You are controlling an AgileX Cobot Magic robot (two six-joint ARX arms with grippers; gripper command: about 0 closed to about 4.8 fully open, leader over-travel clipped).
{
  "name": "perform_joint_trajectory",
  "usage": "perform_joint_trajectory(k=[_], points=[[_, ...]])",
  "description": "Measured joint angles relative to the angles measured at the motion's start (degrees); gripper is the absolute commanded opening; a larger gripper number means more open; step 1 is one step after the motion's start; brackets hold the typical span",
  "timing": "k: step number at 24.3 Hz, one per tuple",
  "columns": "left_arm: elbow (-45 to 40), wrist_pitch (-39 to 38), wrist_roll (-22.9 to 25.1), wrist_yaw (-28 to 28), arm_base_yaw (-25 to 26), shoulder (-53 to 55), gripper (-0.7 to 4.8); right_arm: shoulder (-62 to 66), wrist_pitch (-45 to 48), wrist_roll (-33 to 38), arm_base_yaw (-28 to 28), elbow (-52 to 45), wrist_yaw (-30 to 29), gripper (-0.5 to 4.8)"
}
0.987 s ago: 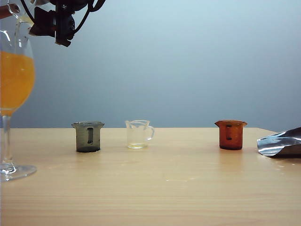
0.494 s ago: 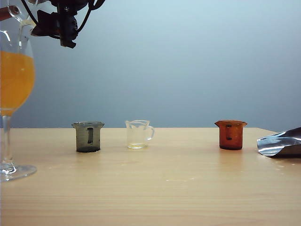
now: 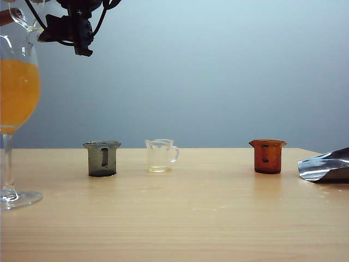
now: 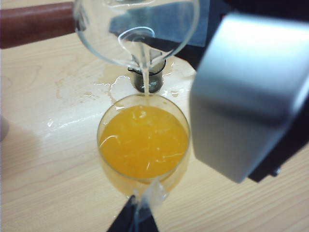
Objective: Pick up the third measuring cup from the left, pour the pineapple juice inside into the goblet, and finally put the measuring cup back in its original place.
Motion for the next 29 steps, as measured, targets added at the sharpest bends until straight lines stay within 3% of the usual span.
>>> perform_joint_trajectory(k=[15, 21, 24, 26, 29], points=[[0.00, 0.00, 0.00, 0.00, 0.00, 0.00, -0.03, -0.04, 0.02, 0.90, 0.00, 0.00, 0.02, 2.37], [0.00, 0.00, 0.00, 0.02, 0.00, 0.00, -0.03, -0.04, 0.76, 28.89, 0.00, -0.02, 4.52, 2.37], [0.00, 0.00, 0.00, 0.00, 0.00, 0.00, -0.03, -0.31, -1.73, 51.28, -1.36, -0.02, 6.19, 2.37], [0.00, 0.00, 0.00, 0.02, 0.00, 0.00, -0.03, -1.27, -3.96, 62.05, -2.75, -0.79, 5.86, 2.00], [0.00, 0.00, -0.02, 0.00, 0.00, 0.00, -0.03, -3.87, -5.79, 68.50, -5.09, -3.32, 4.15, 1.98]])
